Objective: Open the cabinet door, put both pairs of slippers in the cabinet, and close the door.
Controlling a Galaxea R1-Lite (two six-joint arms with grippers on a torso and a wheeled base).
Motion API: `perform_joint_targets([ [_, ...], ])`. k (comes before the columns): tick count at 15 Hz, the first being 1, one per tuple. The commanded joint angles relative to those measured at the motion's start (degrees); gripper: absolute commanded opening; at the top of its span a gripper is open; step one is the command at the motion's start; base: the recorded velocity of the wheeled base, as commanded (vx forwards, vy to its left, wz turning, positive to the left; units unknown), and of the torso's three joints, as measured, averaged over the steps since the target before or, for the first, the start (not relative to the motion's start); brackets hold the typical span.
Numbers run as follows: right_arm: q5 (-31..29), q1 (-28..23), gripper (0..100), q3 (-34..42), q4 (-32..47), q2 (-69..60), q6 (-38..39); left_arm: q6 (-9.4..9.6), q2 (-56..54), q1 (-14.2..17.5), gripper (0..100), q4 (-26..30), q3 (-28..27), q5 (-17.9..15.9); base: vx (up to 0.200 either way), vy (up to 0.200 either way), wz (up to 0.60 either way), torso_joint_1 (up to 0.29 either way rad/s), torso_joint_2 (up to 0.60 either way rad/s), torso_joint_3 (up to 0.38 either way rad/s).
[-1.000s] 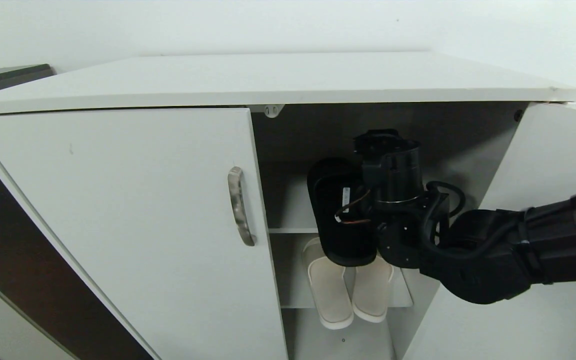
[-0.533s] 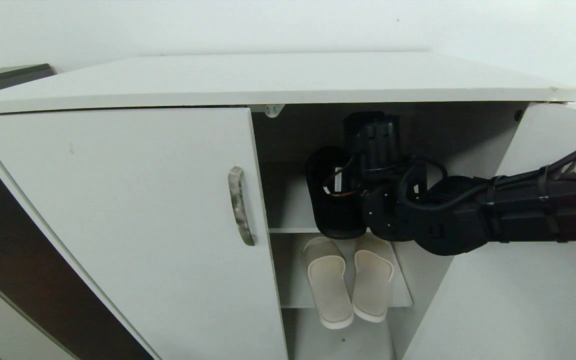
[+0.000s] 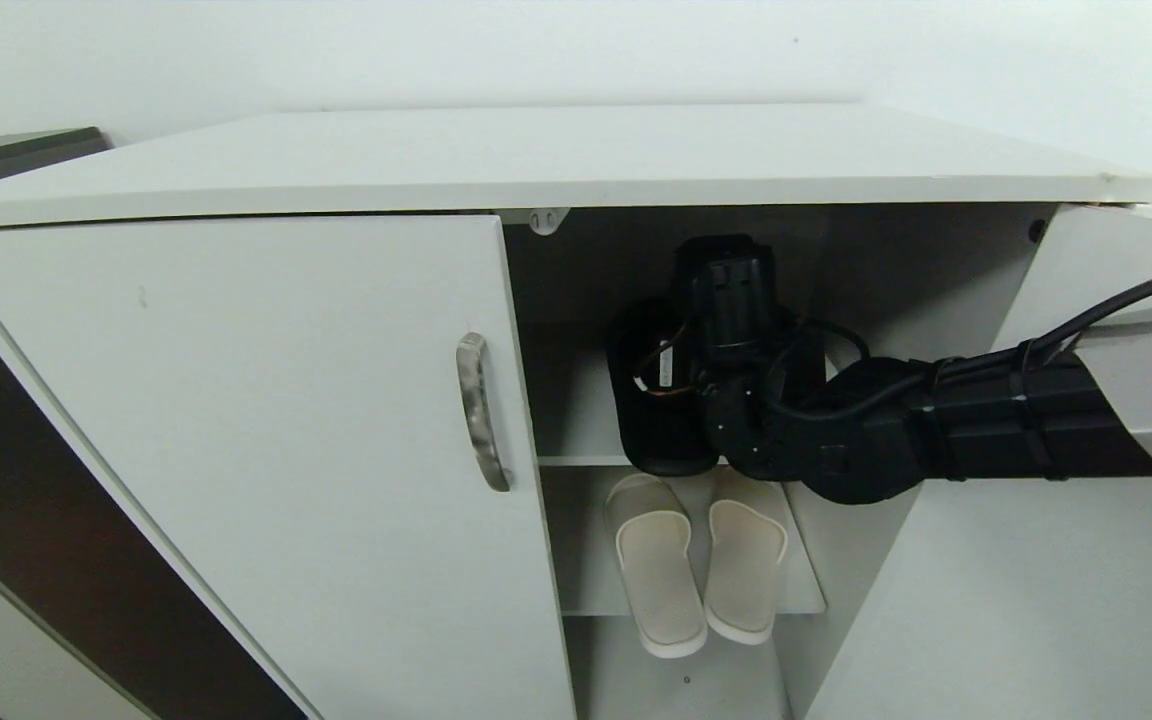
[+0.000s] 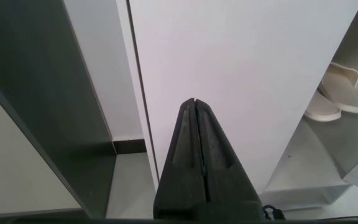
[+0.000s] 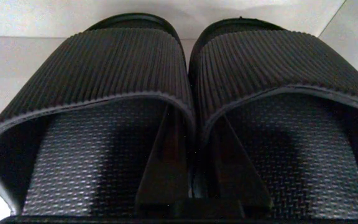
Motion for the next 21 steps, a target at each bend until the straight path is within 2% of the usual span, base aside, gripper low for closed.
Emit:
perform_joint_targets([
  [1, 0.0, 0.0, 0, 0.1, 0.0, 0.4, 0.0, -0.01, 0.0, 0.0, 0, 0.0, 0.0, 0.0, 0.000, 0.000, 0.00, 0.000, 0.00, 0.000],
  [6, 0.0, 0.3, 0, 0.4, 0.0, 0.3, 0.0, -0.01, 0.0, 0.0, 0, 0.0, 0.0, 0.0, 0.000, 0.000, 0.00, 0.000, 0.00, 0.000],
  [7, -0.1, 0.3, 100, 0.4, 0.0, 0.2, 0.0, -0.01, 0.0, 0.0, 0, 0.0, 0.0, 0.0, 0.000, 0.000, 0.00, 0.000, 0.00, 0.000],
  [10, 0.0, 0.7, 100, 1.7, -0.1, -0.3, 0.0, -0.09, 0.0, 0.0, 0, 0.0, 0.0, 0.0, 0.000, 0.000, 0.00, 0.000, 0.00, 0.000],
  [15, -0.5, 2.6, 100, 8.5, -0.5, -7.3, 0.0, -0.09, 0.0, 0.0, 0, 0.0, 0.0, 0.0, 0.000, 0.000, 0.00, 0.000, 0.00, 0.000],
  [18, -0.4, 4.8, 100, 16.1, -1.3, -13.4, 0.3, -0.01, 0.0, 0.0, 0, 0.0, 0.0, 0.0, 0.000, 0.000, 0.00, 0.000, 0.00, 0.000],
  [21, -0.4, 8.0, 100, 26.3, -7.0, -17.9, 1.0, -0.01, 0.0, 0.0, 0, 0.0, 0.0, 0.0, 0.000, 0.000, 0.00, 0.000, 0.00, 0.000],
])
